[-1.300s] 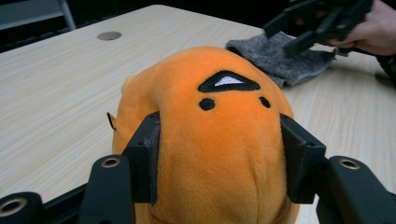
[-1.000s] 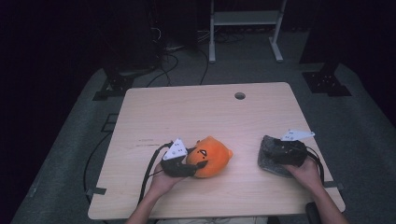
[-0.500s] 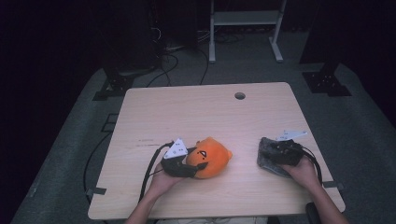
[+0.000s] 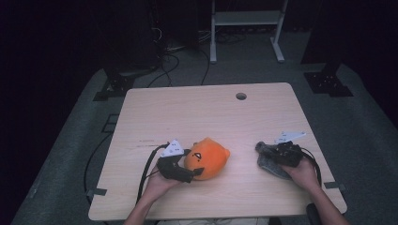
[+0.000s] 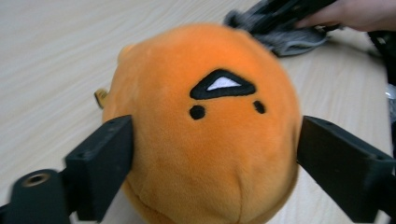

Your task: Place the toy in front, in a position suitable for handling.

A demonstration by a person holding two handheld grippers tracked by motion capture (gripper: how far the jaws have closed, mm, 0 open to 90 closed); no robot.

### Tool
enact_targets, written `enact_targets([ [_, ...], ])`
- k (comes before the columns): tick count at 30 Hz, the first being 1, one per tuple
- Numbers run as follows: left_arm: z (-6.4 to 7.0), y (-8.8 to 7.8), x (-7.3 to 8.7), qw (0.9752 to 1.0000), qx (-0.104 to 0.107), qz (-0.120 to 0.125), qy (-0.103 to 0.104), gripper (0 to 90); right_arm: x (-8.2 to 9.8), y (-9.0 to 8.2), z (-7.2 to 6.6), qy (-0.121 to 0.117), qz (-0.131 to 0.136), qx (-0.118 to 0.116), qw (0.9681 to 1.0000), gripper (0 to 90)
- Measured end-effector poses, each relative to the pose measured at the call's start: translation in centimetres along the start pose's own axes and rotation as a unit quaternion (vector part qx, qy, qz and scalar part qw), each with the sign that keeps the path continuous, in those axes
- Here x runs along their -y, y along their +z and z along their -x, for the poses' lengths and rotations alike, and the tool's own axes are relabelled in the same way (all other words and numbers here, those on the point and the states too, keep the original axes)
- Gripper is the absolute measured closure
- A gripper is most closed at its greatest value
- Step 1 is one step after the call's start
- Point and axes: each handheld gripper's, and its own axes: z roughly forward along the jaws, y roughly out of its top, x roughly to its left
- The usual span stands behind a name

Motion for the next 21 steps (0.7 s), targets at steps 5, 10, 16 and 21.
enact_targets([
  [5,-0.3,0.3,0.4,0.9999,0.014,0.002,0.009,31.3,-1.0,-1.2,-1.1,-0.026,0.053,-0.012,0.9982,78.2],
  [10,0.0,0.9,0.1,0.9991,0.019,-0.001,0.037,38.1,-3.3,-2.4,-4.2,-0.049,0.134,-0.075,0.9869,78.3],
  [16,-0.3,1.7,-0.3,0.9988,0.03,0.003,0.039,38.8,-6.1,-1.4,-9.7,-0.109,0.175,-0.147,0.9674,78.3],
  [21,-0.7,2.3,-0.9,0.9979,0.038,-0.005,0.052,39.7,-7.1,0.1,-11.7,-0.147,0.166,-0.127,0.9668,78.5],
])
